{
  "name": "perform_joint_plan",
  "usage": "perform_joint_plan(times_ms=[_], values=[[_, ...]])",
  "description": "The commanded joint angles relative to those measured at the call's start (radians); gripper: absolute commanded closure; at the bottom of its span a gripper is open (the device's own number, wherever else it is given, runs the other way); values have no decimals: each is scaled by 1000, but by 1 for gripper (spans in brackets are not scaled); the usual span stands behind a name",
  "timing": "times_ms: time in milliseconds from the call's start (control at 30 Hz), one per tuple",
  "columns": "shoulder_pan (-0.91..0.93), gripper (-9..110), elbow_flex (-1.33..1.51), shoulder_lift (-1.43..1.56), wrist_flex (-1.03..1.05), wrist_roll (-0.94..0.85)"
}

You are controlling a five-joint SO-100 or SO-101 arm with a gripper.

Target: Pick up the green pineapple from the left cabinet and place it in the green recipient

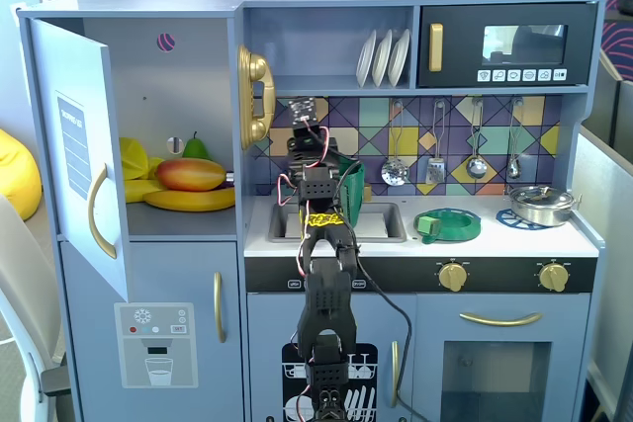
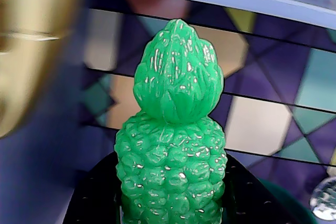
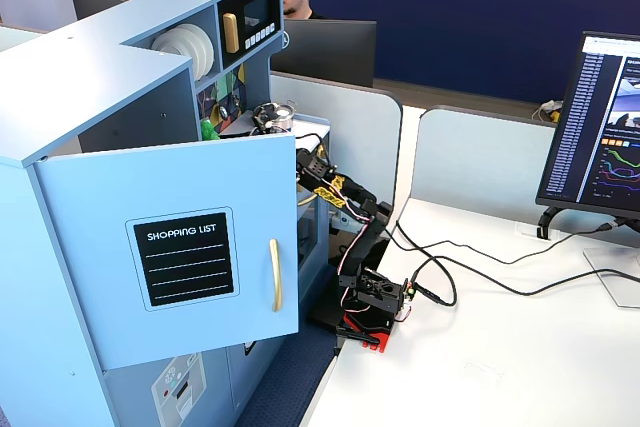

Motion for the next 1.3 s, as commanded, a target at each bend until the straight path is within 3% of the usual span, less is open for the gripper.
perform_joint_plan(times_ms=[0, 567, 833, 1133, 1267], values=[[37, 102, -130, -69, -49, 17], [129, 102, -192, -212, -12, 6], [144, 62, -178, -201, -11, 152], [143, 60, -146, -156, -3, 138], [126, 61, -17, -3, 6, 127]])
